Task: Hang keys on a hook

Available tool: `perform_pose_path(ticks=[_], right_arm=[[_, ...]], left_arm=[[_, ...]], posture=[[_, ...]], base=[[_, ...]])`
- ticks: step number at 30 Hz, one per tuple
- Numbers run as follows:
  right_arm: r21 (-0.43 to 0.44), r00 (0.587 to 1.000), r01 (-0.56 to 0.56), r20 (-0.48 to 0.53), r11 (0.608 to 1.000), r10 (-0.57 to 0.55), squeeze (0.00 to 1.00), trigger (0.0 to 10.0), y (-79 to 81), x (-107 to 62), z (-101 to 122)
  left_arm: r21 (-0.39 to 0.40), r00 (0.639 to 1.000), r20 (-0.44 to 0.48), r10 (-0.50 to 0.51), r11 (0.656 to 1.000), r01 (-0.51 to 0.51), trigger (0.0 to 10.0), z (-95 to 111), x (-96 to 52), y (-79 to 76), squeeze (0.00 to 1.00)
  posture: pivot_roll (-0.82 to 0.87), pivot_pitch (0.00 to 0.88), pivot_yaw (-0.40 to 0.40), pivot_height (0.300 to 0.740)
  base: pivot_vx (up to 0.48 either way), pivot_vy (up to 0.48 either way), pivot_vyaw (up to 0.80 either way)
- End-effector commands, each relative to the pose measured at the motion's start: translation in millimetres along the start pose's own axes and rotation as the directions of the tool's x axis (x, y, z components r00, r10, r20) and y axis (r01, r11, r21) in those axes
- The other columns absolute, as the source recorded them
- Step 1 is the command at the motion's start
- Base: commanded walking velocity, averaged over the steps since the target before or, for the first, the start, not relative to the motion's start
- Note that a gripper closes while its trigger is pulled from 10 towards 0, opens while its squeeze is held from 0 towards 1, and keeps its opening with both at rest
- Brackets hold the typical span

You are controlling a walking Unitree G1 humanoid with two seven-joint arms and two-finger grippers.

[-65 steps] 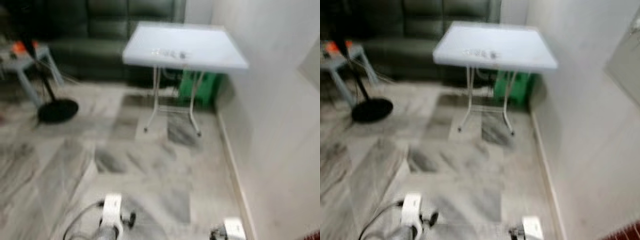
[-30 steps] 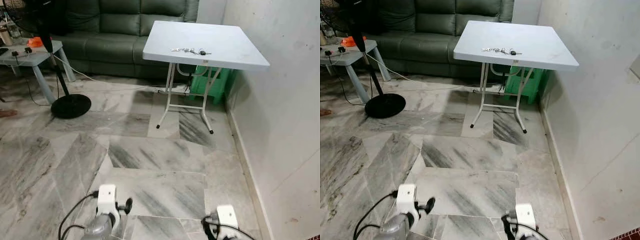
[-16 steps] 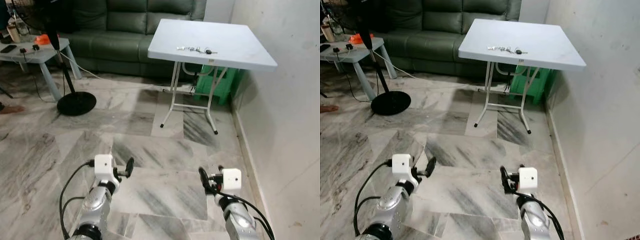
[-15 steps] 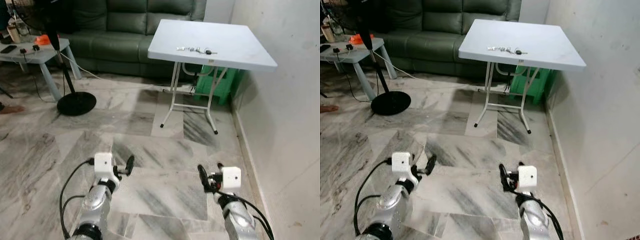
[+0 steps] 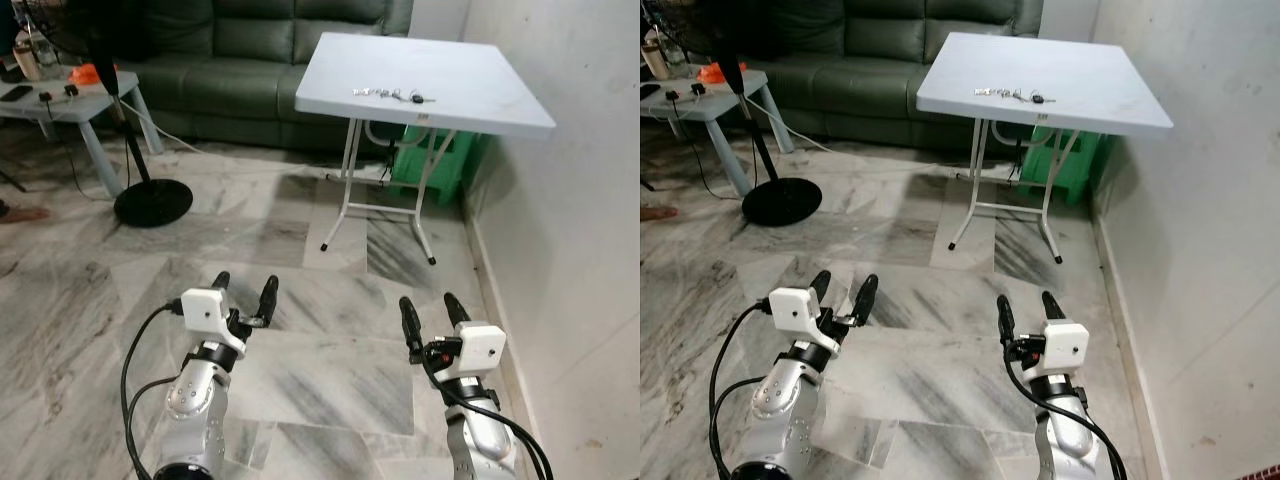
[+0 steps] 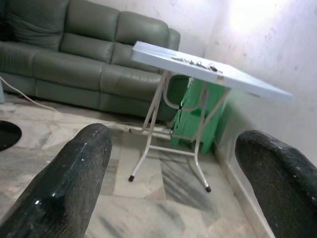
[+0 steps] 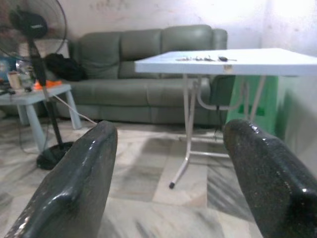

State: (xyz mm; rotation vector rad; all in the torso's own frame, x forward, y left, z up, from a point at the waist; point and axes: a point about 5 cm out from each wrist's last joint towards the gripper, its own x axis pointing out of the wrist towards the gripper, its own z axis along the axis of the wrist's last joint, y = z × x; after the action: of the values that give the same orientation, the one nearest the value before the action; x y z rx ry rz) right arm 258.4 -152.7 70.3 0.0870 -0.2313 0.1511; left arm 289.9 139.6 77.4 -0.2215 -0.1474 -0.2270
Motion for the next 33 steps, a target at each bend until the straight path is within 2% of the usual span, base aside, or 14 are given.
perform_pose_path(ticks=[1,3,6,13,16,18,21,25,29,33], right_arm=[[-0.004,1.000,-0.014,0.024,1.000,0.014,0.00,10.0,2.0,4.8,10.1],[0.000,0.999,-0.020,0.027,1.000,0.020,0.00,10.0,0.3,7.4,14.1],[-0.001,1.000,-0.020,0.015,1.000,0.020,0.00,10.0,-2.1,8.6,14.5],[-0.037,0.997,-0.069,-0.043,0.997,0.067,0.00,10.0,-5.1,14.7,16.1],[-0.055,0.996,-0.050,-0.071,0.997,0.046,0.00,10.0,-9.7,17.9,15.1],[-0.032,0.994,-0.043,-0.106,0.999,0.039,0.00,10.0,-12.7,21.4,14.7],[-0.029,0.993,-0.043,-0.116,0.999,0.039,0.00,10.0,-13.3,22.4,14.5],[-0.017,0.982,-0.036,-0.185,0.999,0.032,0.00,10.0,-14.1,24.9,12.7],[-0.019,0.980,-0.043,-0.194,0.999,0.039,0.00,10.0,-13.4,26.9,14.5],[-0.039,0.986,-0.042,-0.166,0.998,0.035,0.00,10.0,-16.3,27.2,19.7]], left_arm=[[-0.015,1.000,0.018,0.003,1.000,-0.002,10.0,8.6,3.2,-1.9,0.00],[0.008,1.000,0.007,0.027,1.000,-0.027,10.0,8.9,5.1,0.4,0.00],[-0.031,1.000,-0.013,0.007,0.999,-0.007,10.0,8.4,7.7,1.5,0.00],[-0.040,0.998,-0.060,0.002,0.999,-0.004,10.0,13.6,17.1,7.7,0.00],[-0.040,0.995,-0.094,0.025,0.999,-0.029,10.0,13.9,20.4,11.4,0.00],[0.000,0.987,-0.158,0.032,0.999,-0.032,10.0,10.0,22.8,12.9,0.00],[0.026,0.984,-0.171,0.042,0.999,-0.038,10.0,9.2,23.4,13.7,0.00],[0.038,0.979,-0.197,0.060,0.998,-0.054,10.0,8.6,24.5,13.8,0.00],[0.015,0.976,-0.203,0.072,0.997,-0.070,10.0,11.0,26.2,13.1,0.00],[0.033,0.975,-0.217,0.054,0.998,-0.048,10.0,13.3,26.8,12.0,0.00]], posture=[[-0.02,0.047,-0.049,0.740],[-0.01,0.047,-0.052,0.740],[-0.01,0.043,-0.056,0.740],[-0.01,0.039,-0.060,0.740],[-0.01,0.038,-0.060,0.740],[0.00,0.037,-0.059,0.740],[0.00,0.034,-0.059,0.740],[0.00,0.029,-0.060,0.740],[0.00,0.033,-0.060,0.740],[0.00,0.037,-0.060,0.740]], base=[[0.000,0.000,0.00],[0.000,0.000,0.00],[0.000,0.000,0.00],[0.000,0.000,0.00],[0.000,0.000,0.00],[0.000,0.000,0.00],[0.000,0.000,0.00],[0.000,0.000,0.00],[0.000,0.000,0.00],[0.000,0.000,0.00]])
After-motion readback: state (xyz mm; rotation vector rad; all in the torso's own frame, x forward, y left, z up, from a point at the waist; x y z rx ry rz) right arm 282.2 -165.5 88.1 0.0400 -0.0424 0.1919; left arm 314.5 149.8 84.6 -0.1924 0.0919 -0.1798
